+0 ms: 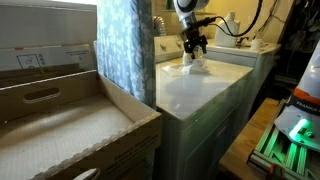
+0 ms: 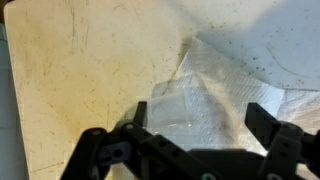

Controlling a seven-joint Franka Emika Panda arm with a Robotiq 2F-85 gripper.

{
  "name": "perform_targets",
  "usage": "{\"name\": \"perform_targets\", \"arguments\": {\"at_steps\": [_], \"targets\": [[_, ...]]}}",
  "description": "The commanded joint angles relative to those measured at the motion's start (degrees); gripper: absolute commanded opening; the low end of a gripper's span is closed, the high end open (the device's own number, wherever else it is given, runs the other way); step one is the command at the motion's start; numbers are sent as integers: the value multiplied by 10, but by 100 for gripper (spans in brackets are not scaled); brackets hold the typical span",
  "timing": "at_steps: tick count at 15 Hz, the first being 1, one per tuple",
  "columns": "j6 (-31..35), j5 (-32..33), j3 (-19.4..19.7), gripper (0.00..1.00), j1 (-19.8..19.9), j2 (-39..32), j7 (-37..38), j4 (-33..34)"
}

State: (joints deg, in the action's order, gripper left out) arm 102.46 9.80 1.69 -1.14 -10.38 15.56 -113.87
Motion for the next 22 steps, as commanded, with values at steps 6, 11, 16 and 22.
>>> {"name": "perform_targets", "arguments": {"at_steps": [6,11,16,22], "targets": [[66,-33,29,100,14,26,203,-36],[157,-38,36,100,13,23,322,-65],[167,-32,39,100,15,29,397,-90],[171,-24,41,68,15,26,443,-105]]}}
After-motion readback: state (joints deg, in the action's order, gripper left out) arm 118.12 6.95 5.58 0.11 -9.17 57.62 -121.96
